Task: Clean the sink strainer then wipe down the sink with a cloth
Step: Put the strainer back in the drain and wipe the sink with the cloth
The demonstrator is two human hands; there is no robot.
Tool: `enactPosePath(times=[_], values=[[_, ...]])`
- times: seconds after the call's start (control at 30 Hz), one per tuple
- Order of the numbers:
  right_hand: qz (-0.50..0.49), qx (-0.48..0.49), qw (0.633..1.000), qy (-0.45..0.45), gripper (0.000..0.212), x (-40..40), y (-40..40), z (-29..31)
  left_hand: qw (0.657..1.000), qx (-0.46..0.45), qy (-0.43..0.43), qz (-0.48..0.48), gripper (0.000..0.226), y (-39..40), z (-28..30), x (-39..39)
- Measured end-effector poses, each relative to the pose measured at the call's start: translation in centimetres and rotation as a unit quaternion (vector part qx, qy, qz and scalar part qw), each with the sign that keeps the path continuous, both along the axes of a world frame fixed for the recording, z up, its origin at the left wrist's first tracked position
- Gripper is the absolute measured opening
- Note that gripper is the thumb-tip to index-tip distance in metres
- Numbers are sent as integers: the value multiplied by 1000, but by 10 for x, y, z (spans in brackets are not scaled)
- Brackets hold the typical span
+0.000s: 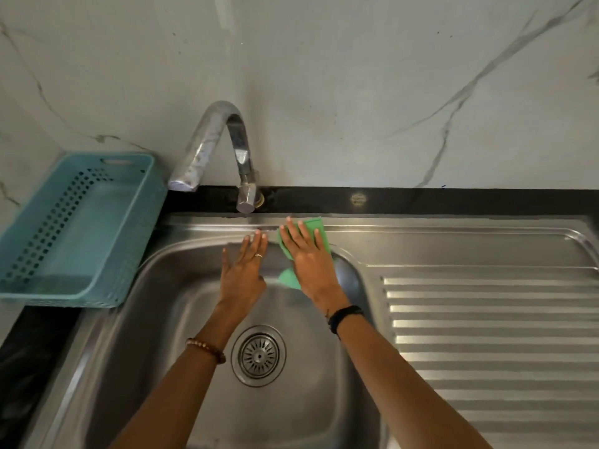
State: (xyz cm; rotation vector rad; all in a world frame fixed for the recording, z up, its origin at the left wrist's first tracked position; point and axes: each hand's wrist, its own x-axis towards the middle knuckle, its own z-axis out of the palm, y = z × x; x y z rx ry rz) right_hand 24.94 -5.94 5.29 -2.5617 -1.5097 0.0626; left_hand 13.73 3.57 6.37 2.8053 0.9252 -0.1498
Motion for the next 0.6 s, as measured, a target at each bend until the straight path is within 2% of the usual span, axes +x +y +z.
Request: enactPosePath(times=[0.07,0.13,0.23,0.3,0.37,0.43,0.47,0.5,0.57,0.6], values=[[-8,7,1000,-10,74,15,-18,0,1000,-1,3,16,83,-2,1,2],[-51,33,998,24,73,22,-36,1,1000,-4,10,26,82,-6,4,3],[-185,65,969,149,54,39,-56,12,998,-23,34,39,78,-8,13,9],[-247,89,941,213,53,50,-70,26,996,-52,44,53,76,-11,18,13],[-236,146,914,297,54,52,-84,42,993,-89,7,75,71,-20,22,15],[-197,225,864,406,54,44,-98,62,974,-167,-102,116,62,-39,26,17],[-181,260,831,457,52,38,-106,73,942,-246,-167,154,55,-54,28,18],[-173,296,792,505,49,31,-113,84,889,-347,-223,198,49,-71,32,19],[-169,357,686,612,39,21,-124,95,741,-557,-273,258,39,-106,45,19],[-162,385,629,655,35,16,-128,98,674,-632,-277,263,36,-121,49,18]])
